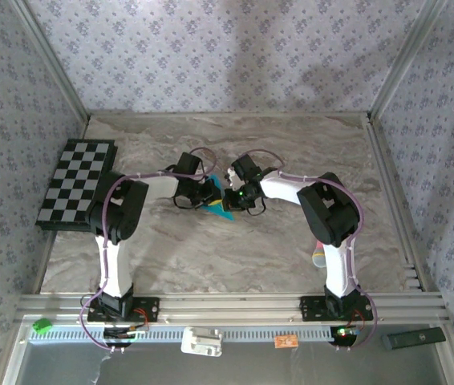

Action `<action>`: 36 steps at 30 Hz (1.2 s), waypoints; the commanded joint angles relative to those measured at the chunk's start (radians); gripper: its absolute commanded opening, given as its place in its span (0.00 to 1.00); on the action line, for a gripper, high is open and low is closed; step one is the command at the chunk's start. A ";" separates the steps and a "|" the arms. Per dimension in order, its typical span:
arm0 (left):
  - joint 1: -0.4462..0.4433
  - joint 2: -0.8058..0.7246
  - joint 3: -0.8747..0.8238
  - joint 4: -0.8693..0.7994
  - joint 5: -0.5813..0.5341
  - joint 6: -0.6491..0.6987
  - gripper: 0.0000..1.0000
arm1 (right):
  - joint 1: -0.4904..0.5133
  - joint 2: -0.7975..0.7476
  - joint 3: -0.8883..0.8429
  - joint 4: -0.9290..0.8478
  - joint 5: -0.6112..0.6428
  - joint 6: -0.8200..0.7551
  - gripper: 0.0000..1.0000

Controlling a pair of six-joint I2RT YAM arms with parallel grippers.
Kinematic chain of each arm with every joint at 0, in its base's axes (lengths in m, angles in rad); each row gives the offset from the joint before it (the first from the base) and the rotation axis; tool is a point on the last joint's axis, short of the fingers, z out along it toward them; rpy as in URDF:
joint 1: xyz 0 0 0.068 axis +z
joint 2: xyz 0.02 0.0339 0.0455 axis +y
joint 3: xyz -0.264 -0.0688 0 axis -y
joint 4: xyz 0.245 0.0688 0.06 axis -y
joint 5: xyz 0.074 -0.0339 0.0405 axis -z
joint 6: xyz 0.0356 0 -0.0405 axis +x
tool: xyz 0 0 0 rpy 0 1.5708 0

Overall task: Fold a paper plane with a square sheet of paper (pick it up from the middle)
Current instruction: Fourth fold the wing at the center of the table.

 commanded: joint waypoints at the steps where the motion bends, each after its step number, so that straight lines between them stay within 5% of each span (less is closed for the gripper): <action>1: 0.015 0.046 0.022 -0.078 -0.101 0.048 0.09 | -0.001 0.054 -0.052 -0.163 0.121 -0.031 0.08; 19: 0.195 0.134 0.199 -0.269 -0.193 0.233 0.09 | -0.017 0.035 -0.135 -0.182 0.161 -0.048 0.07; 36: 0.328 0.165 0.313 -0.363 -0.225 0.265 0.09 | -0.016 0.023 -0.137 -0.170 0.147 -0.036 0.07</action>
